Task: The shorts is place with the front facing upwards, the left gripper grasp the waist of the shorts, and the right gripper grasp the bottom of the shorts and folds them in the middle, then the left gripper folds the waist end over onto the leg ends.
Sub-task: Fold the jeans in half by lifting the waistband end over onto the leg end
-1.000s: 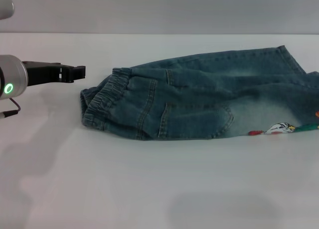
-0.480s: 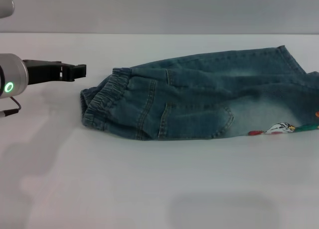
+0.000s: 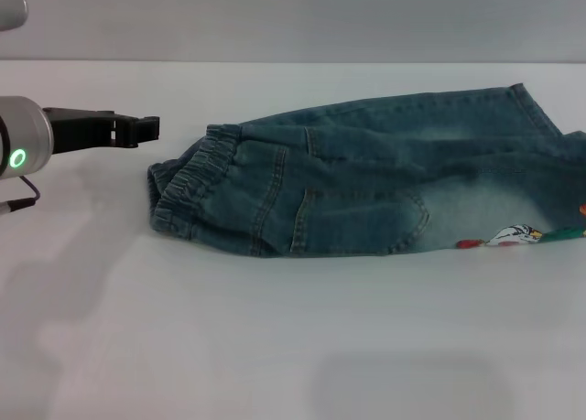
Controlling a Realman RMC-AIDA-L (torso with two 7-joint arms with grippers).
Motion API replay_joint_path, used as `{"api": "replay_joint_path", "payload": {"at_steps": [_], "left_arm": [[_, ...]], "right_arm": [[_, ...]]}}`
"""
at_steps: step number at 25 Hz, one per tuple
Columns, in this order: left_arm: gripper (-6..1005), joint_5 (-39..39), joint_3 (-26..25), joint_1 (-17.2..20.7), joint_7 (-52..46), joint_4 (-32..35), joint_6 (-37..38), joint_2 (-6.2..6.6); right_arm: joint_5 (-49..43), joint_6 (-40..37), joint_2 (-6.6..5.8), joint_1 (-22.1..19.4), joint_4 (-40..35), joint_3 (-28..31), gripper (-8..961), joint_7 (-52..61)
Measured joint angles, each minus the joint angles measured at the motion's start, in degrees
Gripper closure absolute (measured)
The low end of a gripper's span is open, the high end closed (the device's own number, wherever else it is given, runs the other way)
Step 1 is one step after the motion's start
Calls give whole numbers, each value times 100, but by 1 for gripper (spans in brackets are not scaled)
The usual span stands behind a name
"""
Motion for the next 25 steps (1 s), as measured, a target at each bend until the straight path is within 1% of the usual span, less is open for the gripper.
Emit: {"api": "replay_joint_path", "payload": {"at_steps": [12,18,25], "left_arm": [[401,-40,4,-19,0,-15,-8,-7],[400,-54,9,-24,0,-18,-8,-2],[400,-55,9,-53,6,-17,4,0]], "right_arm": [[135,-32,5,89,-191,-61,329,-63],[468,-21,11,65,-221,-38,353,-461],[486,-5,12,42,-145,-79,577,-483]]}}
